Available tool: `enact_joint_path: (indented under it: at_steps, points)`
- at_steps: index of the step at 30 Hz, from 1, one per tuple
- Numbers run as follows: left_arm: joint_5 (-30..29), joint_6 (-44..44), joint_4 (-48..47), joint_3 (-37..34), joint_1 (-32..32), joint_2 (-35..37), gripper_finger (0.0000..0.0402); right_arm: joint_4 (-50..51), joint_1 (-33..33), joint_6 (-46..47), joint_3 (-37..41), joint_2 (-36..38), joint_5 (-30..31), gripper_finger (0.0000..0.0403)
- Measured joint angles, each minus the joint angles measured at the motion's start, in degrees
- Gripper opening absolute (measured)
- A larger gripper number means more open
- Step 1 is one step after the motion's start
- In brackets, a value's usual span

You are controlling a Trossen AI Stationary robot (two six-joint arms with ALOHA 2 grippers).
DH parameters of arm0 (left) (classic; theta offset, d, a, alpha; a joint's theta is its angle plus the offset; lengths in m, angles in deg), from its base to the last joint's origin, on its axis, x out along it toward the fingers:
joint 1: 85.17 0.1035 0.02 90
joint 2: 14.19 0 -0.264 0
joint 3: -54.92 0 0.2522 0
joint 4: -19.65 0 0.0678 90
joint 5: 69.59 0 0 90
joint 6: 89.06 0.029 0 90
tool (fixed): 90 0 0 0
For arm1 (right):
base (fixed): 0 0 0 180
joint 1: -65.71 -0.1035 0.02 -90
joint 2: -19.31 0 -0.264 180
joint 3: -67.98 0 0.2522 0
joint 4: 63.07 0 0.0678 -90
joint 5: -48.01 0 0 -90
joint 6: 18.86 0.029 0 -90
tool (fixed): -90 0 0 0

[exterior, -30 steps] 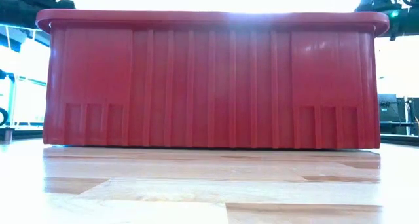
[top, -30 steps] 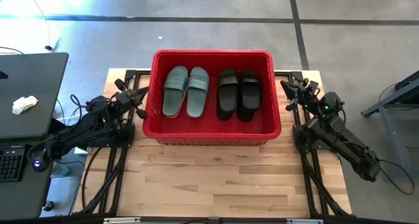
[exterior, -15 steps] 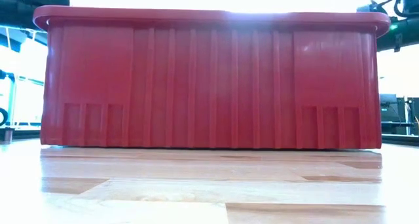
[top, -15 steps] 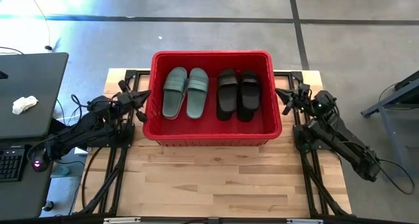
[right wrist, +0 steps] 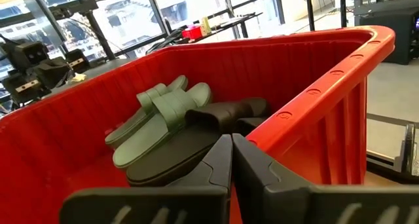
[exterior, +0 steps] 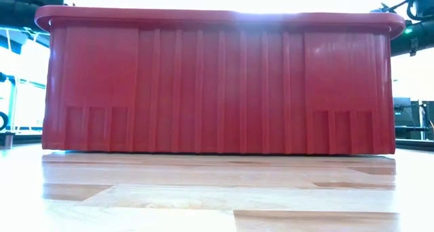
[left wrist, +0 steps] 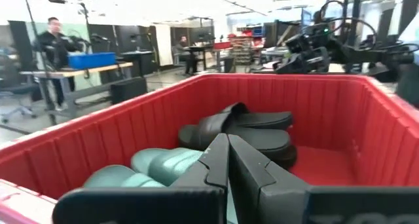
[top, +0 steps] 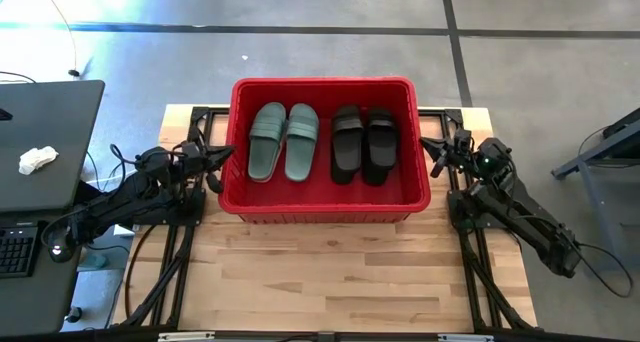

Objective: Pick and place slides into bin
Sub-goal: Return to Home Position

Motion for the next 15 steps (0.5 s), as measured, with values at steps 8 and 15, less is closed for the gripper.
enact_joint_path:
  at_steps: [8,15]
  points:
    - [1.45,-2.93,-3.39,0.0,-0.02,0.0,0.0,0.18,0.02,-1.05,-0.04,0.0,-1.89,0.0]
    - [1.41,-4.0,-4.61,0.04,0.0,0.0,0.0,0.33,0.02,-1.41,-0.04,0.0,-2.41,0.0]
